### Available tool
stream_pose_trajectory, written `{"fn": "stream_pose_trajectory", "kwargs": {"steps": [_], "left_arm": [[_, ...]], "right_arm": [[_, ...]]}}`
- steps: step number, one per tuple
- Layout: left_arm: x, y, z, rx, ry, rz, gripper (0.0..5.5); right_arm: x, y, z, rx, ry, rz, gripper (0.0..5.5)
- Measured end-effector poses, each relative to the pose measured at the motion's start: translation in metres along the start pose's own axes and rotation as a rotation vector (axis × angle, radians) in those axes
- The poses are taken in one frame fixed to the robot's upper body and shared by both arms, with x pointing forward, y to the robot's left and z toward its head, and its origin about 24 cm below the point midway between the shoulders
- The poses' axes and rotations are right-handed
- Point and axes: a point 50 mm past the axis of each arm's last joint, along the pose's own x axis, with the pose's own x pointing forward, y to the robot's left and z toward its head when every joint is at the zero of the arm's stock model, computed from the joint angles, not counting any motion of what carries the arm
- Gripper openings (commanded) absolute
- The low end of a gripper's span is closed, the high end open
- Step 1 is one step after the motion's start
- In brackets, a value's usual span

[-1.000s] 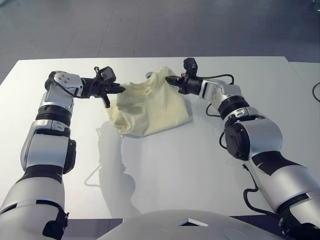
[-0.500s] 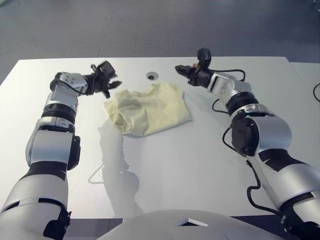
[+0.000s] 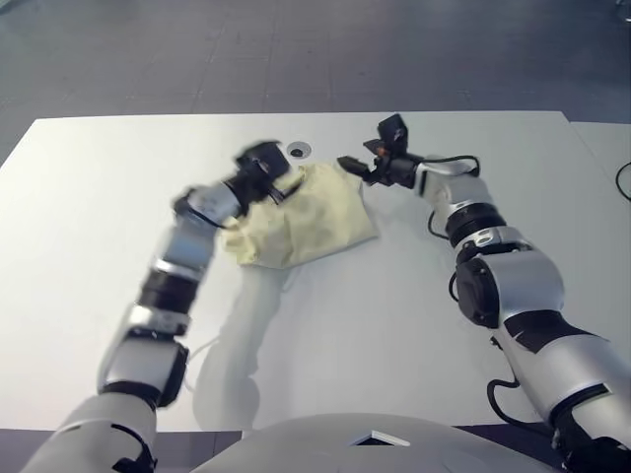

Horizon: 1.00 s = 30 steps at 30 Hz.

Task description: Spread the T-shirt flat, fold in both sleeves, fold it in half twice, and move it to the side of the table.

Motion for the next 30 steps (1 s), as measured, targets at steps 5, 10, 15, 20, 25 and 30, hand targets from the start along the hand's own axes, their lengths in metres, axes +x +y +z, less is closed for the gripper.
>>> {"fn": "stream_pose_trajectory", "kwargs": {"steps": [5,10,15,20,25,30], "left_arm": [[-0.025,-0.005,-0.018,0.051,0.135,0.023,5.38],[-0.053,-0.005,-0.030,-0.005,0.219,0.054,5.38],[-0.091,-0.024,-0.042,-0.072,0.306,-0.002,5.38],[-0.107,-0.015,-0.050,-0.074,0.356,0.026,5.38],[-0.106,-0.013,-0.050,-0.072,0.356,0.035,5.38],[-0.118,0.002,-0.059,-0.054,0.391,0.035,5.38]], "right_arm": [[-0.002,0.013,-0.047,-0.072,0.124,0.013,5.38],[-0.013,0.009,-0.065,-0.120,0.122,-0.013,5.38],[-0.030,-0.003,-0.071,-0.082,0.095,-0.056,5.38],[-0.059,-0.008,-0.077,-0.006,0.085,-0.063,5.38],[-0.083,0.015,-0.076,0.044,0.081,-0.014,5.38],[-0.110,0.051,-0.071,0.076,0.084,0.053,5.38]]}}
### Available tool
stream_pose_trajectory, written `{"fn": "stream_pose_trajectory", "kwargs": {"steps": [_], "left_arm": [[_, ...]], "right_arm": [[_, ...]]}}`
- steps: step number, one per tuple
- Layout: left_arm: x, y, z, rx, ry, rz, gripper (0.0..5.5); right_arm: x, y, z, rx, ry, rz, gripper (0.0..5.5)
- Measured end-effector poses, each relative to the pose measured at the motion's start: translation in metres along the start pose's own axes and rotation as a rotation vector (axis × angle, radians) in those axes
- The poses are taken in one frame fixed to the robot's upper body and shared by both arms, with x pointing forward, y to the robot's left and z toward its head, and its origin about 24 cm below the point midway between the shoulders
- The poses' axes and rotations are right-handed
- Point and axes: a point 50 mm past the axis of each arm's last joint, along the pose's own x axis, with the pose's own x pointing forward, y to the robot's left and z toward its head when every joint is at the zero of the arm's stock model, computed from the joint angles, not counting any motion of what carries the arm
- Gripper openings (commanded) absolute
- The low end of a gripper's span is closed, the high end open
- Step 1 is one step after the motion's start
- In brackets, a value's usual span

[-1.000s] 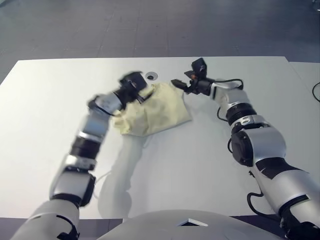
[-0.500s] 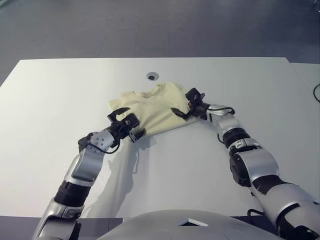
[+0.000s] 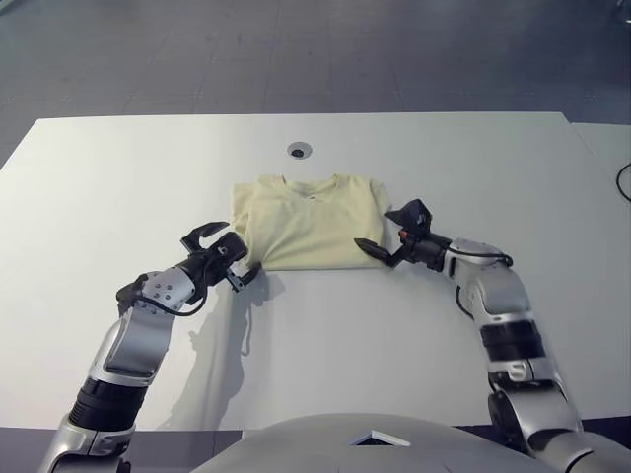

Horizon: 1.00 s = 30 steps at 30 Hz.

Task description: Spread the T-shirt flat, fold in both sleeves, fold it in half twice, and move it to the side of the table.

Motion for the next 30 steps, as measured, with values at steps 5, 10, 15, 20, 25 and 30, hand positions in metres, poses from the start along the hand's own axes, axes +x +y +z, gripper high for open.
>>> {"fn": "stream_pose_trajectory", "kwargs": {"steps": [5,10,15,20,25,30], "left_arm": [[-0.023,0.067,-0.020,0.050,0.027,-0.022,5.38],[-0.019,0.116,0.004,0.117,-0.055,0.129,5.38],[-0.009,0.101,0.029,0.016,-0.200,0.107,5.38],[0.007,0.064,0.054,-0.050,-0.317,0.005,5.38],[0.022,0.025,0.057,-0.125,-0.314,-0.093,5.38],[0.014,0.040,0.053,-0.127,-0.296,-0.002,5.38]], "right_arm": [[-0.024,0.016,0.034,-0.005,-0.015,0.047,5.38],[-0.008,-0.035,0.092,-0.123,-0.139,-0.122,5.38],[0.026,-0.066,0.079,-0.125,-0.084,-0.191,5.38],[0.048,-0.081,0.042,-0.131,0.037,-0.255,5.38],[0.054,-0.091,0.022,-0.216,0.107,-0.316,5.38],[0.046,-0.092,0.019,-0.287,0.116,-0.241,5.38]]}}
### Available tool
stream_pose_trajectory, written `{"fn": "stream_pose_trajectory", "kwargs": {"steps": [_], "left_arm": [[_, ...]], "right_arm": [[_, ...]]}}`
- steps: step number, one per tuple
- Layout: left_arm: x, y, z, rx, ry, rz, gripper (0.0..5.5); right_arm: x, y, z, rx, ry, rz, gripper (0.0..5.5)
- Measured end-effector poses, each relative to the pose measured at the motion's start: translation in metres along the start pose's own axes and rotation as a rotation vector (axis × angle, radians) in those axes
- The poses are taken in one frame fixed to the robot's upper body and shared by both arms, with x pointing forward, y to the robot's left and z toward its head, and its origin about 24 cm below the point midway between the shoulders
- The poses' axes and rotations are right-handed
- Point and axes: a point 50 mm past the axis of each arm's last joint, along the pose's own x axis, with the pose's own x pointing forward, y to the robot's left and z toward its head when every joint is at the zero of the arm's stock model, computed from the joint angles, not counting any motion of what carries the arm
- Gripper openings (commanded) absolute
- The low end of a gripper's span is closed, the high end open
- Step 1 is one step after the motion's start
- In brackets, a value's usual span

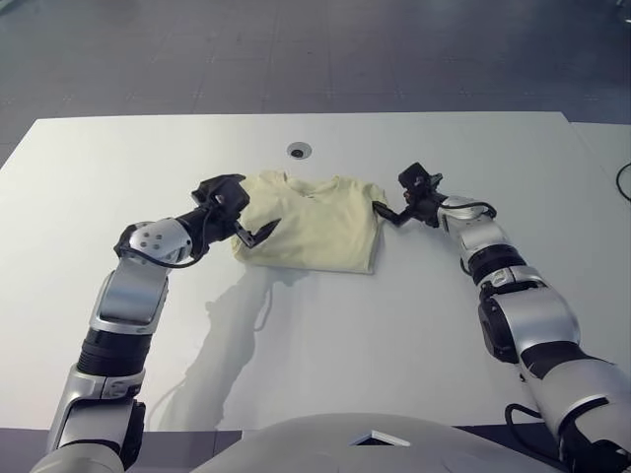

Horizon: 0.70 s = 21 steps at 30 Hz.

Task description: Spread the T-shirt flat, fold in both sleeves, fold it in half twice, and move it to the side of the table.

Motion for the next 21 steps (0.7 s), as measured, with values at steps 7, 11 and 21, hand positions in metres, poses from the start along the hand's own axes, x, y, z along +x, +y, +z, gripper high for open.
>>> {"fn": "stream_pose_trajectory", "kwargs": {"steps": [7,11,21], "left_arm": [[-0.010,0.012,-0.005,0.015,0.037,0.063,5.38],[-0.015,0.015,-0.009,0.015,0.053,0.085,5.38],[-0.041,0.018,-0.036,0.024,0.184,0.143,5.38]], "right_arm": [[-0.037,0.024,-0.009,-0.074,-0.035,0.213,5.38],[-0.056,0.059,-0.009,-0.004,-0.042,0.346,5.38],[-0.107,0.065,0.101,-0.025,-0.282,0.458,5.38]]}}
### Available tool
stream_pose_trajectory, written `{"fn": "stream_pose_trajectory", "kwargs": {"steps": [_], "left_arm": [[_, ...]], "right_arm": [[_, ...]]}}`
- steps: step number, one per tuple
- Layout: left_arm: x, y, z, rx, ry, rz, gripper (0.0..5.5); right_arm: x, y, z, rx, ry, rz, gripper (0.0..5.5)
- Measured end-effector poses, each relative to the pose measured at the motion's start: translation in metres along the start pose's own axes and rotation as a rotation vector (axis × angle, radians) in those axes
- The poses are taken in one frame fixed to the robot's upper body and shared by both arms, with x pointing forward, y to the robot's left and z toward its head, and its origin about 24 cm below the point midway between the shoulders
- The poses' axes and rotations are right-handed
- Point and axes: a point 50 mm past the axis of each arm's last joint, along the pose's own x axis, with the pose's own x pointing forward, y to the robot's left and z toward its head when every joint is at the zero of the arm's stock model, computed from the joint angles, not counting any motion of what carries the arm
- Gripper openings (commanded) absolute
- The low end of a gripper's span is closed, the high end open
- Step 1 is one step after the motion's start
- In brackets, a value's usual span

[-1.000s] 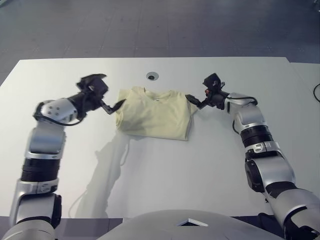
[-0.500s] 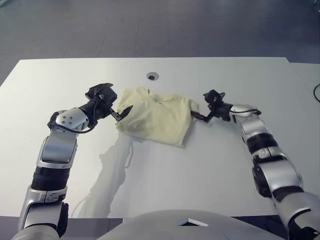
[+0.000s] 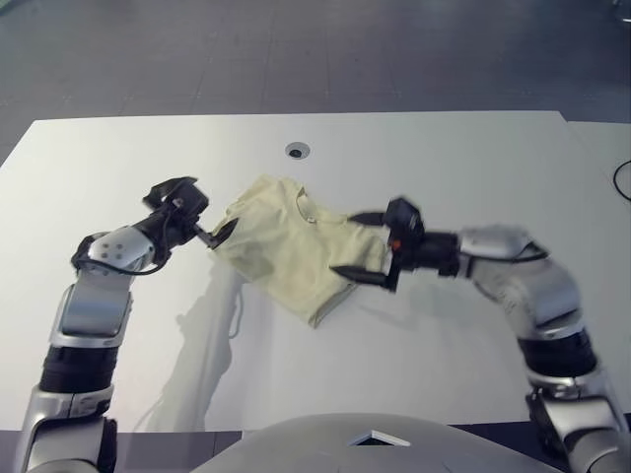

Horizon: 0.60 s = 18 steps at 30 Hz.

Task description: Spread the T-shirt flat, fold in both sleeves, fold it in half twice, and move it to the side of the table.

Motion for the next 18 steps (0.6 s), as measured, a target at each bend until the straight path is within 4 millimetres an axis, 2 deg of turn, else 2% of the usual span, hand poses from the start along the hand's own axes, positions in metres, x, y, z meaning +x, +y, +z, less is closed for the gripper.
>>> {"fn": "stream_pose_trajectory", "kwargs": {"steps": [2,4,8,12,16,18], "left_arm": [[-0.001,-0.002,-0.005,-0.001,0.014,-0.001,5.38],[0.001,-0.002,-0.010,-0.006,0.027,0.004,5.38],[0.012,-0.011,-0.022,-0.039,0.043,-0.024,5.38],[0.024,-0.013,-0.024,-0.053,0.033,-0.033,5.38],[0.037,-0.014,-0.028,-0.024,0.045,-0.049,5.38],[0.040,-0.014,-0.029,-0.002,0.045,-0.055,5.38]], "right_arm": [[-0.002,-0.013,0.000,-0.019,0.017,-0.073,5.38],[0.001,-0.024,-0.020,-0.003,0.079,-0.139,5.38],[0.013,-0.025,-0.053,0.015,0.150,-0.152,5.38],[0.025,-0.025,-0.084,0.031,0.206,-0.160,5.38],[0.022,-0.037,-0.114,0.048,0.281,-0.231,5.38],[0.022,-0.040,-0.119,0.038,0.282,-0.238,5.38]]}}
